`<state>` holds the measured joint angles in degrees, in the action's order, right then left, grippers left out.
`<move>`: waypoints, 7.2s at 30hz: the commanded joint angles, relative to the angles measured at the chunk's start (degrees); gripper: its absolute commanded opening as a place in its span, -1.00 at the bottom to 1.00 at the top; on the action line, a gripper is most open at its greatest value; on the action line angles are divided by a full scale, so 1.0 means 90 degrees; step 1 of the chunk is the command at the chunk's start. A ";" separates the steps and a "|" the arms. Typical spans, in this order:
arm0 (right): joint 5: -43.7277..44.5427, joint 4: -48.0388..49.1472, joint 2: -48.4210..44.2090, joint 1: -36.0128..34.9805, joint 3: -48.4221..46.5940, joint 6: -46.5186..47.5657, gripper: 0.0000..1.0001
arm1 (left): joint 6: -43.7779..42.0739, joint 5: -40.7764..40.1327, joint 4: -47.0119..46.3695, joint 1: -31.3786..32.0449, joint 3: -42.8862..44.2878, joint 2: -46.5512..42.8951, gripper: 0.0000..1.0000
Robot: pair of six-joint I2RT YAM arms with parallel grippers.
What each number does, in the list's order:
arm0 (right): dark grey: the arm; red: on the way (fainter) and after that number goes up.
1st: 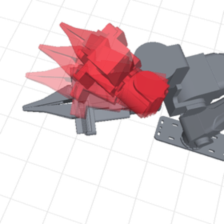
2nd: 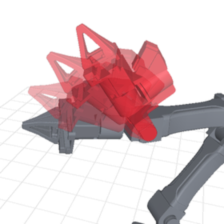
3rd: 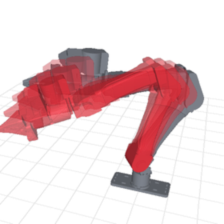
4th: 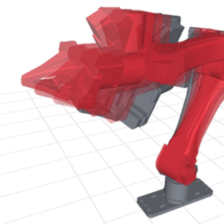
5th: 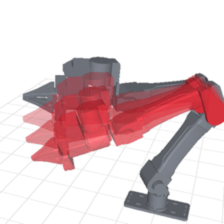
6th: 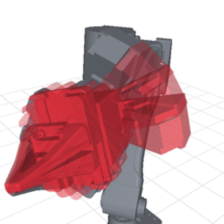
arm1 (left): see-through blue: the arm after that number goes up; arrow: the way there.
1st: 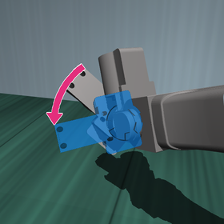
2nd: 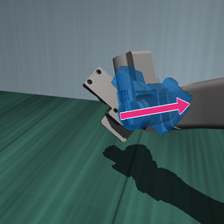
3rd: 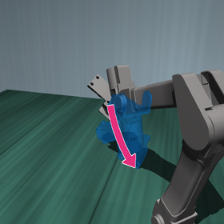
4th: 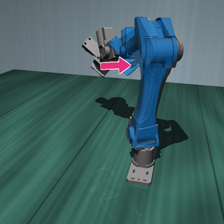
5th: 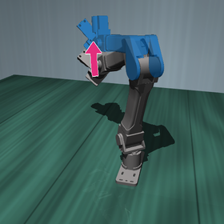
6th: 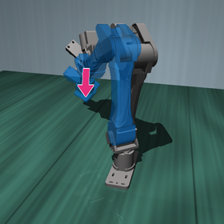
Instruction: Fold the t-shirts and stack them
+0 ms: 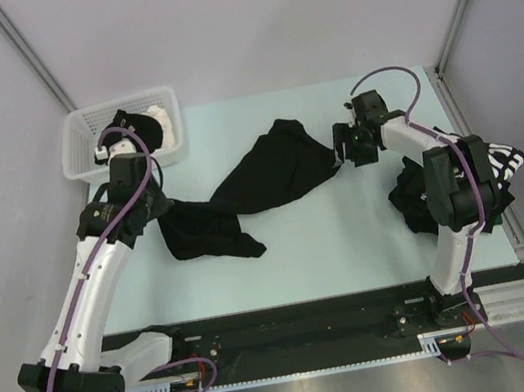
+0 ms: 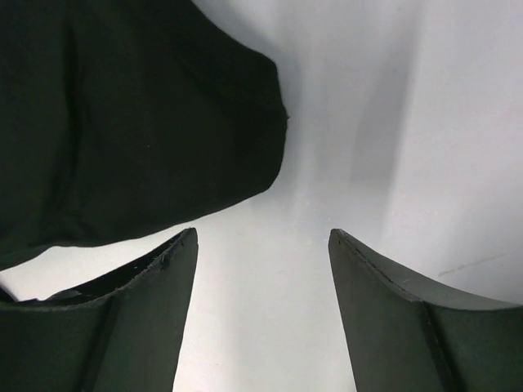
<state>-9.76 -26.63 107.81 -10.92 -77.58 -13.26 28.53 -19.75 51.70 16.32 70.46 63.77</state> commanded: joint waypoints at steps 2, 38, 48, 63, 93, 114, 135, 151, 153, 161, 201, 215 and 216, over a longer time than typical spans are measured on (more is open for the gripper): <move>-0.0438 0.0419 0.0091 0.0207 0.0026 0.0057 0.33 | 0.0150 0.0104 0.0017 -0.0035 0.0218 0.0044 -1.00; -0.1084 0.1787 -0.0064 0.0227 -0.0188 -0.0207 -1.00 | -0.0260 -0.0724 -0.0217 -0.0064 0.0559 0.0336 -1.00; -0.0664 0.0471 0.0090 0.0256 -0.3856 0.0291 -1.00 | -0.0690 -0.0141 -0.0716 -0.1168 0.3243 0.2483 -1.00; -0.0498 -0.0586 0.0971 0.0871 -0.6244 0.0272 -1.00 | -0.0641 0.0729 -0.0569 -0.1490 0.6235 0.4048 -1.00; -0.0586 -0.0449 -0.2171 0.0872 -0.3443 -0.0226 -1.00 | -0.0680 -0.0080 -0.0198 -0.1218 0.3207 0.0329 -1.00; 0.0381 -0.1739 -0.4873 0.0461 -0.1244 -0.0012 -1.00 | -0.0368 -0.0892 0.0226 -0.0768 0.1988 -0.2154 -1.00; 0.0117 0.1152 0.0676 0.0452 -0.3009 0.0808 -1.00 | -0.1471 -0.1644 -0.2756 -0.0865 0.0424 0.0941 -1.00; 0.0245 0.0977 0.2845 0.0373 -0.5003 0.0536 0.00 | -0.1530 -0.1389 -0.3011 -0.0993 0.0980 0.2563 -0.38; 0.0264 0.0996 0.2787 0.0383 -0.4925 0.0594 0.08 | -0.1462 -0.1506 -0.2933 -0.0993 0.1068 0.2602 -0.34; -0.0068 0.0713 0.1568 0.0344 -0.4067 0.0467 0.11 | -0.1247 -0.1283 -0.2786 -0.0963 0.0825 0.1978 -0.33; 0.0908 -0.1386 -0.2593 -0.1121 0.0299 -0.0324 0.15 | 0.1252 0.1266 -0.0862 0.0902 -0.3395 -0.1529 -0.22; 0.0596 -0.2539 -0.4711 -0.1540 0.1851 -0.1300 0.16 | 0.1605 0.1296 -0.1174 0.1312 -0.2760 -0.0279 -0.21; 0.0615 -0.2520 -0.4800 -0.1618 0.2075 -0.1378 0.15 | 0.1595 0.1305 -0.1174 0.1312 -0.2712 -0.0240 -0.21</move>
<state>-3.90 -46.83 68.86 -23.16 -63.40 -21.23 42.06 -8.67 43.46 27.31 42.33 60.82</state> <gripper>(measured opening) 0.577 0.391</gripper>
